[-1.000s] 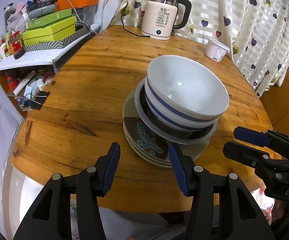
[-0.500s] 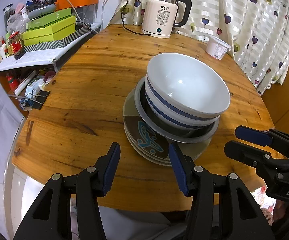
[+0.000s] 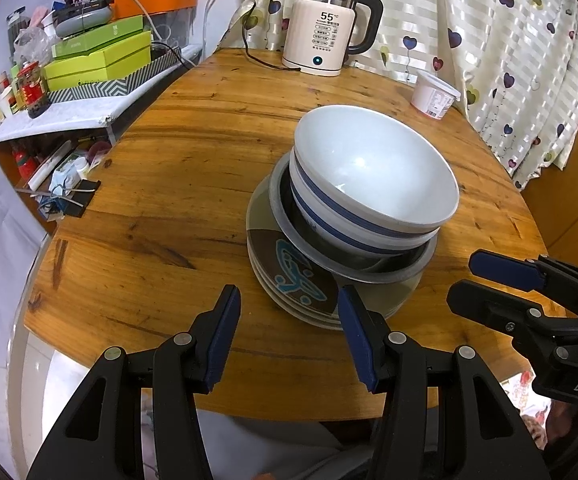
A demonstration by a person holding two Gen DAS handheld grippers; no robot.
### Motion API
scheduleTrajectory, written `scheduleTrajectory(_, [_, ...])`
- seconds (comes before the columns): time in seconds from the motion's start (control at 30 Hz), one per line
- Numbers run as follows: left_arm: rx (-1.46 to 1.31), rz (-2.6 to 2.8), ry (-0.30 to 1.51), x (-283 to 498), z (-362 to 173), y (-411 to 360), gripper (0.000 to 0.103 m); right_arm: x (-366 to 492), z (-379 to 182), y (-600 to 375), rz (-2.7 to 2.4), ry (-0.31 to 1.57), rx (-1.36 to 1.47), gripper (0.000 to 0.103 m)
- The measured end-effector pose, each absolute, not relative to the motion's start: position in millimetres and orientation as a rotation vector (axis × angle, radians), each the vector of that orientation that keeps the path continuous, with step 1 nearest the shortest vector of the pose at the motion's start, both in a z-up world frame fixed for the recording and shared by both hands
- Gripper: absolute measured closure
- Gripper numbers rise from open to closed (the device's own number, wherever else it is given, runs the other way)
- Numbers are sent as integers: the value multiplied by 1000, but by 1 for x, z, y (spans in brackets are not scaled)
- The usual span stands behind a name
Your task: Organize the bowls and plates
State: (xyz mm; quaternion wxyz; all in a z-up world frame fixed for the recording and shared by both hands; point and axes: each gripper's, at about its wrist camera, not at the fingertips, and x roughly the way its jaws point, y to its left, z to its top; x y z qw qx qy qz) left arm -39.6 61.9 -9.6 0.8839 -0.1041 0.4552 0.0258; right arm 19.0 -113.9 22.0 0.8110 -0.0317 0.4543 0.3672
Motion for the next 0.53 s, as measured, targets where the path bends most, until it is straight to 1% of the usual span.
scheduleTrajectory(0.53, [-221, 58, 944, -43, -9, 60, 51, 18, 22, -113, 784, 969, -67, 53])
